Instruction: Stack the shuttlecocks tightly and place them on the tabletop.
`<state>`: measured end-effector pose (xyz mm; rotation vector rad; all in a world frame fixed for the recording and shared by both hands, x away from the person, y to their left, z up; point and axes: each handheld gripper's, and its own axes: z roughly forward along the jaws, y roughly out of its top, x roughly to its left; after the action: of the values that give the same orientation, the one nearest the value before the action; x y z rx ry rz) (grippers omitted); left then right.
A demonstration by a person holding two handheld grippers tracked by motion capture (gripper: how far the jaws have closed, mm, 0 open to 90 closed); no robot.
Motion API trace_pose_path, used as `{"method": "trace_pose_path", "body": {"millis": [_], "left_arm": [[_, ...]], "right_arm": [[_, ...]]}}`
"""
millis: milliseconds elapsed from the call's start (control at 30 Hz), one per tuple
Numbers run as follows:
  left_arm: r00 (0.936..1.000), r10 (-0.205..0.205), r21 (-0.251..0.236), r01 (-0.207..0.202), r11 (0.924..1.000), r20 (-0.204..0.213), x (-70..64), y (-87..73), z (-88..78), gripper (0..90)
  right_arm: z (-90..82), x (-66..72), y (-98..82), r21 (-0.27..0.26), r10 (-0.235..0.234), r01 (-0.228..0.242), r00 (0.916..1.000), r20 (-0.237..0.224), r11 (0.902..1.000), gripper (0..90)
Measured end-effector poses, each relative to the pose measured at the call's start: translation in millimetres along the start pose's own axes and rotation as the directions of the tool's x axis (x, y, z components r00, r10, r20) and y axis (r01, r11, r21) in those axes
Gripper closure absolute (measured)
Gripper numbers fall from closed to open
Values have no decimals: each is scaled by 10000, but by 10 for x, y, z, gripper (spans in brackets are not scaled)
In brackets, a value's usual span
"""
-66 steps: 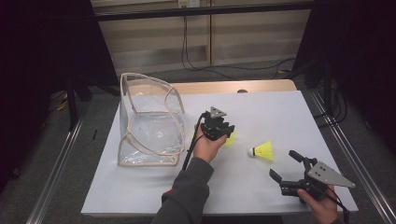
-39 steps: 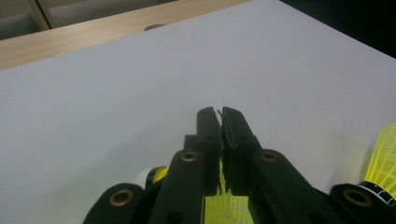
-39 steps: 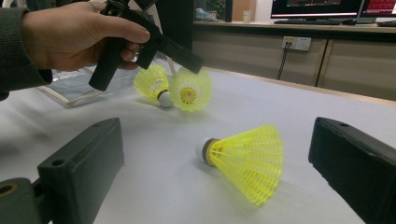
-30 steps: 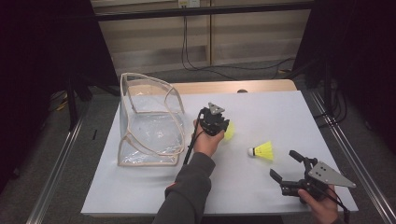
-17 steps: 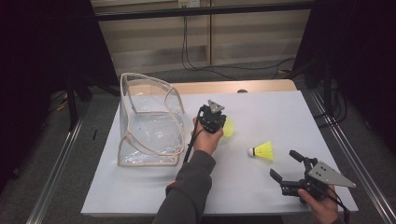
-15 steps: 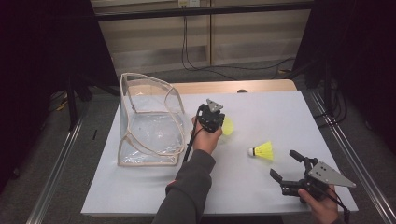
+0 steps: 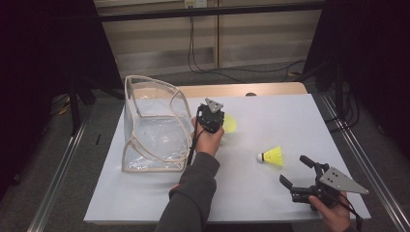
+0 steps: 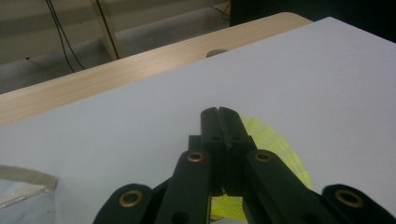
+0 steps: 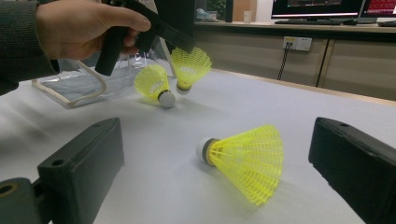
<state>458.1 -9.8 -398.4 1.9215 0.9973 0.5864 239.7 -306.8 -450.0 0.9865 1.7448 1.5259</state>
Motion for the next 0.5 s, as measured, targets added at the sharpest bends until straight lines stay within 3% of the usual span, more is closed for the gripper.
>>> {"method": "trace_pose_path", "body": {"millis": [300, 500], "left_arm": [[9982, 277, 374, -257, 9990, -540, 34, -45, 28, 900], [9994, 135, 453, -121, 9989, -304, -6, -54, 61, 900]], "right_arm": [[-3, -3, 2, -38, -28, 28, 10000, -8, 10000, 28], [-3, 1, 2, -38, 1, -1, 10000, -36, 10000, 28]]}}
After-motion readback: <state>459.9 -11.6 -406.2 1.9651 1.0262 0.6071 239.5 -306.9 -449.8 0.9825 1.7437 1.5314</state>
